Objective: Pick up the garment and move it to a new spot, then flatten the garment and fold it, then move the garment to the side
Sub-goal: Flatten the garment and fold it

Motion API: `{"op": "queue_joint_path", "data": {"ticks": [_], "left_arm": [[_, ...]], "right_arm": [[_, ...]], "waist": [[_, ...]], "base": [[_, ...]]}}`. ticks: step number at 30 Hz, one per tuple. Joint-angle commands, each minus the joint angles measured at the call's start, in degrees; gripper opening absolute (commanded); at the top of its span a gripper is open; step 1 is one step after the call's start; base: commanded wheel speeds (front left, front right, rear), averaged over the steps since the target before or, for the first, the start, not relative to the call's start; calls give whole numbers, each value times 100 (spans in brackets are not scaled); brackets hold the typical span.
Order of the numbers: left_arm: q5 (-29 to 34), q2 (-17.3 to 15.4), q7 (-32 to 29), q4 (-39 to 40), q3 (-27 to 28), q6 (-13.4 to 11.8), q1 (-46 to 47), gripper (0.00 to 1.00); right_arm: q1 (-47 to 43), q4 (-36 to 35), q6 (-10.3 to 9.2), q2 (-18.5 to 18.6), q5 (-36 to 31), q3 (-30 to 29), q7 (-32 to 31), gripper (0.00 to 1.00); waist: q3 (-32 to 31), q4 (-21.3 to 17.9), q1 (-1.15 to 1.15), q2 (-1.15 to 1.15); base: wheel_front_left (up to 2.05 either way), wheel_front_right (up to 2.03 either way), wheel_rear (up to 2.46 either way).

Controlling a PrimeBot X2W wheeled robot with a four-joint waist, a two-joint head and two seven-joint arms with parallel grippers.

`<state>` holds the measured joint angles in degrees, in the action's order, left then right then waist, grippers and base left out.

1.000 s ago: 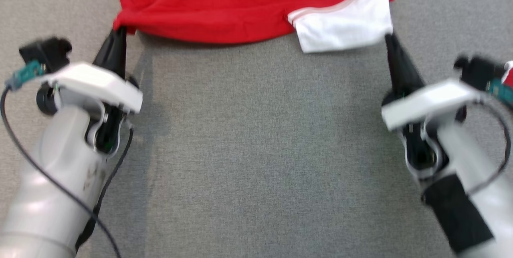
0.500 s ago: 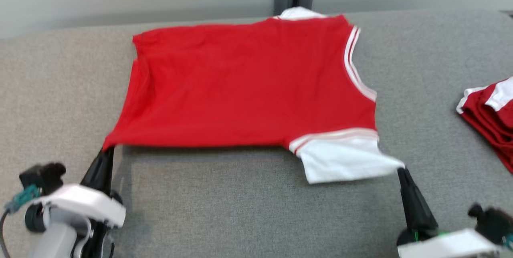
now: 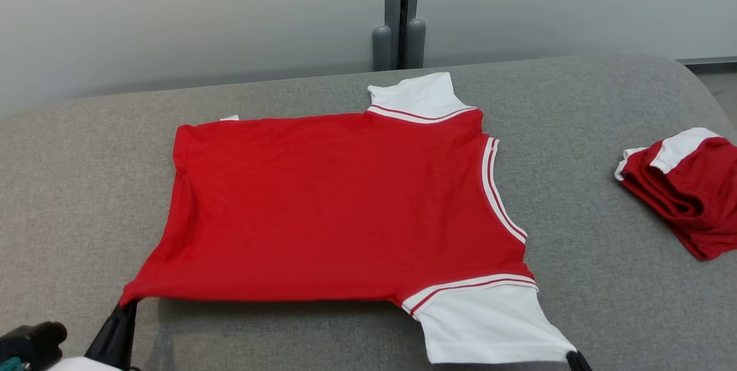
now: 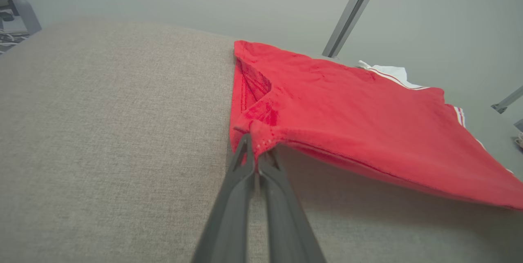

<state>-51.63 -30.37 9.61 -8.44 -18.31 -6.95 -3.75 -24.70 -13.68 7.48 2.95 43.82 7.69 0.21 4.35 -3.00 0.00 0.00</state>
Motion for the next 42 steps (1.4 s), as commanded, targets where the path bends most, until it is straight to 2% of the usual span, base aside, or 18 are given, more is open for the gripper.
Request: {"op": "queue_joint_path", "data": {"ticks": [1, 6, 11, 15, 24, 32, 42], "left_arm": [[-4, -121, -144, 265, 11, -177, -245, 0], [66, -366, -523, 1045, 28, -648, -592, 0], [39, -409, -702, 1385, 7, -778, -519, 0], [89, -475, -894, 1413, -69, -679, -178, 0], [136, -515, -1335, 1036, -235, -456, 789, 0], [-9, -400, -1429, 634, -209, -365, 1235, 0], [-12, -207, -1421, 301, -345, -188, 1558, 0]], "right_arm": [[-166, -65, 4, 14, 35, -59, -70, 0], [-83, -40, 4, 11, 81, -187, -80, 0], [410, -4, 4, 10, -92, -205, -256, 0], [1040, 65, 5, 8, -368, -287, -492, 0], [2354, 565, 5, 234, -429, -282, -874, 0], [3515, 1417, 4, 578, -349, -175, -810, 0], [4601, 2552, 4, 891, -222, 290, -481, 0]], "waist": [[-11, -12, 0, 0], [97, -22, 0, 0], [303, -54, 0, 0], [535, -65, 0, 0], [1028, 76, 0, 0], [1322, 123, 0, 0], [1627, 242, 0, 0]], "base": [[0, 0, 0], [0, 0, 0], [0, 0, 0], [0, 0, 0], [0, 0, 0], [0, 0, 0], [0, 0, 0]]}}
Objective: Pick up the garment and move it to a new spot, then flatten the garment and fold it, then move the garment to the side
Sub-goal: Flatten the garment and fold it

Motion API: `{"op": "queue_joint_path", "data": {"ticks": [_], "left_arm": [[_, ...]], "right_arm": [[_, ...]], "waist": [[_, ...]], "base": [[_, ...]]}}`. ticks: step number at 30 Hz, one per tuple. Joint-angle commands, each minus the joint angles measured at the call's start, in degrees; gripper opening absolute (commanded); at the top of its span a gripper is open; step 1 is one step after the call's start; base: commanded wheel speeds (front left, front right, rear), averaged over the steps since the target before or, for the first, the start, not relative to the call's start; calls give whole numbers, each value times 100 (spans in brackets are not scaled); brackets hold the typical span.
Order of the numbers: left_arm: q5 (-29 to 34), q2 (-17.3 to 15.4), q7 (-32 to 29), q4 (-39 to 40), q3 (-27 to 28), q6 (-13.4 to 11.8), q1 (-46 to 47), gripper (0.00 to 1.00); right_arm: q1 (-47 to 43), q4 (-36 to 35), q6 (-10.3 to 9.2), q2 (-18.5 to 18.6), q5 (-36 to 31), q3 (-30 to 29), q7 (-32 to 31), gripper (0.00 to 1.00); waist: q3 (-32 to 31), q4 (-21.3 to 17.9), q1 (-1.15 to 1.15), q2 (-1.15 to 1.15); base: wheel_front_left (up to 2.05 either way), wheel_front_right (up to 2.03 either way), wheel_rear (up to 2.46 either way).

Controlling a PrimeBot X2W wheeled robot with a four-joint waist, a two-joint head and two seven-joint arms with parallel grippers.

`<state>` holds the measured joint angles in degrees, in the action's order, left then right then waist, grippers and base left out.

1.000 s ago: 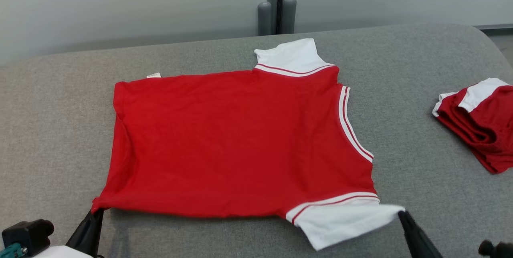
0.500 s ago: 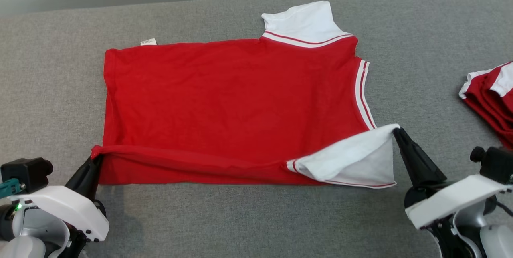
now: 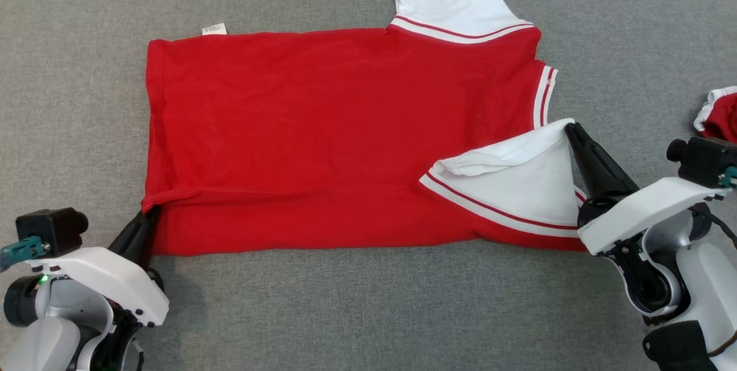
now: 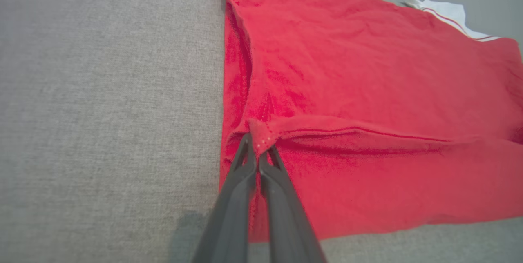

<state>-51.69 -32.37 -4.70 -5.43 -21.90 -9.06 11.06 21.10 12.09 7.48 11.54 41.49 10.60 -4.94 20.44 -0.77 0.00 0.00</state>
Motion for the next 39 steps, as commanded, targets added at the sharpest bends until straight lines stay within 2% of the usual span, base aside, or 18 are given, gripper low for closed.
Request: {"op": "queue_joint_path", "data": {"ticks": [1, 2, 3, 4, 5, 7, 13, 17, 19, 23, 30, 34, 39], "left_arm": [[-2, 24, 14, -37, -17, 54, 126, 0], [-10, 59, 4, -87, -48, 81, 168, 0], [10, 145, 85, -188, -74, 149, 264, 7], [29, 183, 118, -238, -102, 173, 288, 44], [45, 207, 160, -287, -118, 204, 303, 100], [43, 275, 294, -387, -92, 221, 306, 100], [75, 554, 1087, -485, 126, 177, 78, 100], [132, 749, 1639, -375, 297, 90, -14, 100], [175, 777, 1733, -334, 343, 78, -49, 100], [429, 943, 1939, -88, 595, -72, -144, 100], [1404, 1009, 1984, 434, 937, -181, -345, 100], [1897, 1008, 1984, 511, 962, -123, -567, 100], [2050, 1013, 1985, 342, 1027, 176, -746, 100]], "right_arm": [[104, 91, 4, 42, 50, 44, 84, 0], [171, 210, 4, 68, 54, 93, 130, 0], [273, 389, 4, 98, 85, 202, 248, 0], [317, 469, 4, 112, 77, 249, 323, 0], [335, 507, 4, 132, 47, 310, 420, 18], [326, 586, 4, 123, 84, 409, 604, 100], [94, 641, 4, 244, -381, 436, 1352, 100], [-139, 556, 4, 284, -1086, 141, 1783, 100], [-208, 498, 4, 249, -1208, 38, 1839, 100], [-526, 108, 4, 153, -1973, -449, 1954, 100], [-1190, -679, 4, -125, -2742, -960, 1895, 100], [-1545, -989, 4, -296, -2945, -1039, 1780, 100], [-1783, -1159, 4, -465, -3029, -1068, 1680, 100]], "waist": [[35, 33, 0, 0], [46, 43, 0, 0], [58, 57, 0, 0], [55, 60, 0, 0], [47, 60, 0, 0], [17, 52, 0, 0], [-152, 21, 0, 0], [-314, 24, 0, 0], [-354, 28, 0, 0], [-535, 35, 0, 0], [-755, 19, 0, 0], [-847, -1, 0, 0], [-891, -28, 0, 0]], "base": [[0, 0, 0], [0, 0, 0], [0, 0, 0], [0, 0, 0], [0, 0, 0], [0, 0, 0], [0, 0, 0], [0, 0, 0], [0, 0, 0], [0, 0, 0], [0, 0, 0], [0, 0, 0], [0, 0, 0]]}}
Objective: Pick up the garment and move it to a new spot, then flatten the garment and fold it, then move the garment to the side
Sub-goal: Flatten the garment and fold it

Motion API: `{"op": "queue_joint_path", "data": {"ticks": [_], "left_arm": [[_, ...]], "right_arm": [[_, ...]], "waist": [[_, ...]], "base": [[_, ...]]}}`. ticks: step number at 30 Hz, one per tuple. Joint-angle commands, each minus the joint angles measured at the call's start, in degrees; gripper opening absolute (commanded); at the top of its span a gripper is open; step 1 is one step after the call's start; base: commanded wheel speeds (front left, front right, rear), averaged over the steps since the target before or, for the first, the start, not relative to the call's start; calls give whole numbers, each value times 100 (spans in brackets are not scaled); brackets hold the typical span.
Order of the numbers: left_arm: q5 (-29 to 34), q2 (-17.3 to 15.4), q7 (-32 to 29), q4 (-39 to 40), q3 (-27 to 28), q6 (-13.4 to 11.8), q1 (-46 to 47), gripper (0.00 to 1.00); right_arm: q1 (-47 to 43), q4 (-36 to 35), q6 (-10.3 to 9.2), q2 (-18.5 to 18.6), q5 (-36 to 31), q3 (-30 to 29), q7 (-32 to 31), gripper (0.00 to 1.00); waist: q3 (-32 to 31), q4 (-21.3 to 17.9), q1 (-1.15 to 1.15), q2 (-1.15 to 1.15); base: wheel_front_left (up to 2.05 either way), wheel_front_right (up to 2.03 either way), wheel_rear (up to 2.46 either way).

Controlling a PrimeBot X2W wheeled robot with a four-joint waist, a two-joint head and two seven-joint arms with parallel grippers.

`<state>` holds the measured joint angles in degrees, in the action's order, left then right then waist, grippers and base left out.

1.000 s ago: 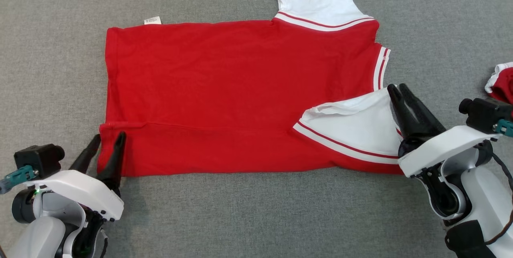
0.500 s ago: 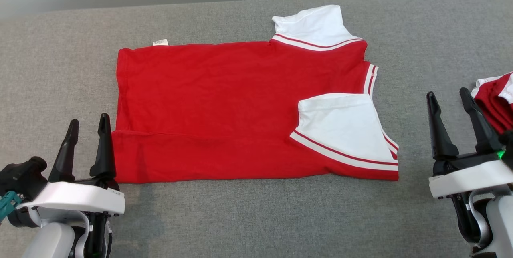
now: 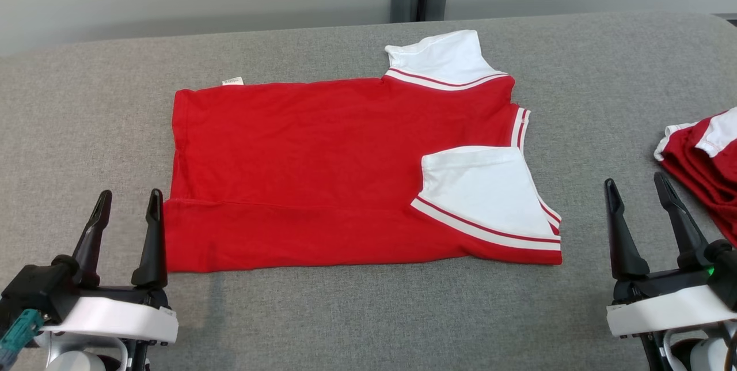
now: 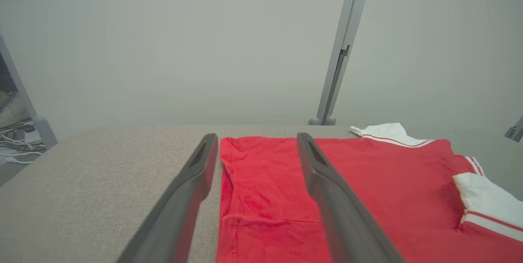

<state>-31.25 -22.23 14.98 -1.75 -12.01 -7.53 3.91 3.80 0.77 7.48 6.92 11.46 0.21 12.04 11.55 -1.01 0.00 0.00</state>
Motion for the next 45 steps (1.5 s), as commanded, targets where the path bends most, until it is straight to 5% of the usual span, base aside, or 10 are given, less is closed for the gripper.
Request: {"op": "queue_joint_path", "data": {"ticks": [1, 15, 29, 39, 40, 41, 42, 43, 45], "left_arm": [[28, 14, 18, -50, 78, 62, -33, 100], [120, 227, 19, -397, 300, 332, 286, 100], [-463, 501, -421, -2303, -74, 1106, 790, 100], [-892, 628, -1130, -3204, -227, 1311, 1128, 100], [-928, 634, -1225, -3249, -253, 1334, 1126, 91], [-958, 631, -1274, -3282, -270, 1347, 1133, 47], [-973, 629, -1287, -3301, -281, 1356, 1155, 13], [-968, 615, -1276, -3309, -298, 1368, 1175, 0], [-937, 579, -1206, -3302, -318, 1388, 1194, 0]], "right_arm": [[-70, -41, 4, -22, -26, -23, -22, 100], [48, 144, 4, -58, -1, -78, -169, 100], [305, 1468, 3, -186, 137, 407, -169, 100], [444, 2319, 3, -251, 329, 709, -302, 100], [468, 2368, 3, -259, 359, 729, -296, 100], [483, 2428, 3, -267, 393, 747, -322, 42], [505, 2475, 3, -273, 421, 764, -356, 9], [526, 2517, 3, -279, 446, 786, -358, 0], [535, 2583, -1, -281, 504, 821, -360, 0]], "waist": [[-7, -8, 0, 0], [152, 181, 0, 0], [477, 315, 0, 0], [550, 246, 0, 0], [551, 240, 0, 0], [548, 232, 0, 0], [546, 223, 0, 0], [539, 217, 0, 0], [513, 208, 0, 0]], "base": [[0, 0, 0], [0, 0, 0], [0, 0, 0], [0, 0, 0], [0, 0, 0], [0, 0, 0], [0, 0, 0], [0, 0, 0], [0, 0, 0]]}}
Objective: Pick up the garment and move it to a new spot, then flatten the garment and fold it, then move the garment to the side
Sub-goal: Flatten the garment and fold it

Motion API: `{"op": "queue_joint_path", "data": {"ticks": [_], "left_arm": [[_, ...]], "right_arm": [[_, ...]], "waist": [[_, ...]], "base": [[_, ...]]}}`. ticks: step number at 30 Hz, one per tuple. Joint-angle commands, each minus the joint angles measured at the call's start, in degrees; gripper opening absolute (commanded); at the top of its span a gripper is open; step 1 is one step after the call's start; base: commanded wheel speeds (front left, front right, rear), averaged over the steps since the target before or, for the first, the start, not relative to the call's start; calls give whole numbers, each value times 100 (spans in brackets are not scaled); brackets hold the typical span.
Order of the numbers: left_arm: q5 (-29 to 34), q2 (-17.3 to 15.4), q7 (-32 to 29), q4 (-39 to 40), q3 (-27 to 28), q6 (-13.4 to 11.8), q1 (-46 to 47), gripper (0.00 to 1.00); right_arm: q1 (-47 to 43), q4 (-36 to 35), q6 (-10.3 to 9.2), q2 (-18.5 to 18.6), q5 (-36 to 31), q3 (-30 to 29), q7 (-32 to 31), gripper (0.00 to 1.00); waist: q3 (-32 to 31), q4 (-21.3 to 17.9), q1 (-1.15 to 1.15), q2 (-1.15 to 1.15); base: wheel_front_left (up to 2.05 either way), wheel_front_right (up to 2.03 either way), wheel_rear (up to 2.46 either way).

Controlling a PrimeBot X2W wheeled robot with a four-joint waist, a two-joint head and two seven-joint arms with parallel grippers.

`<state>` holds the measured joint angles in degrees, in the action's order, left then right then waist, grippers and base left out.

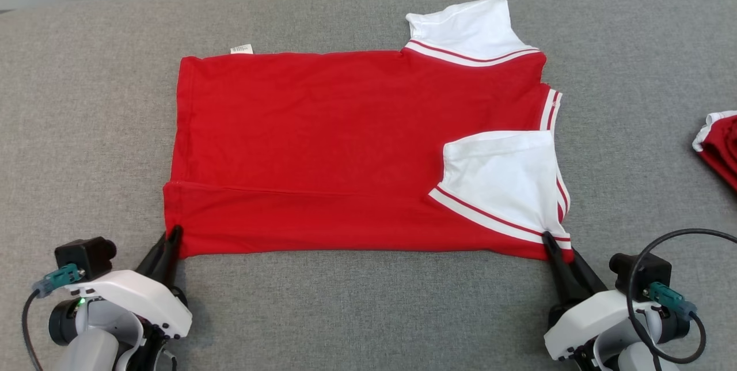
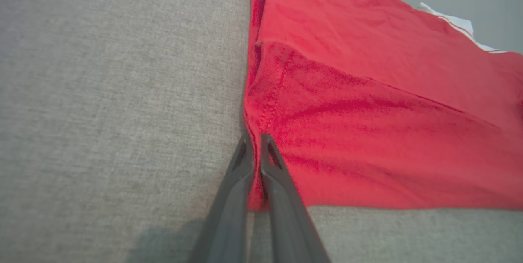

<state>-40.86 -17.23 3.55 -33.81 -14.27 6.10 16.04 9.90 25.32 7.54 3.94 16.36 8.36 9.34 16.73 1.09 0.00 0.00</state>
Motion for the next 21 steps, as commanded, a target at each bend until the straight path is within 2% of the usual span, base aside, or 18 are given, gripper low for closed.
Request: {"op": "queue_joint_path", "data": {"ticks": [1, 10, 14, 21], "left_arm": [[38, 58, -35, -96, -86, 13, -10, 0], [12, -145, 40, 420, -28, -99, -382, 0], [-70, -266, -62, 971, 46, -311, -986, 0], [-160, -333, -392, 1788, 1, -618, -1801, 0]], "right_arm": [[-81, 144, -10, 32, 36, 9, -94, 0], [-475, -432, -9, 57, 159, -160, -123, 0], [-981, -925, -9, 4, 172, -350, -262, 0], [-1682, -1369, -9, -59, 192, -534, -511, 0]], "waist": [[-27, -3, 0, 0], [-333, -84, 0, 0], [-572, -160, 0, 0], [-856, -160, 0, 0]], "base": [[0, 0, 0], [0, 0, 0], [0, 0, 0], [0, 0, 0]]}}
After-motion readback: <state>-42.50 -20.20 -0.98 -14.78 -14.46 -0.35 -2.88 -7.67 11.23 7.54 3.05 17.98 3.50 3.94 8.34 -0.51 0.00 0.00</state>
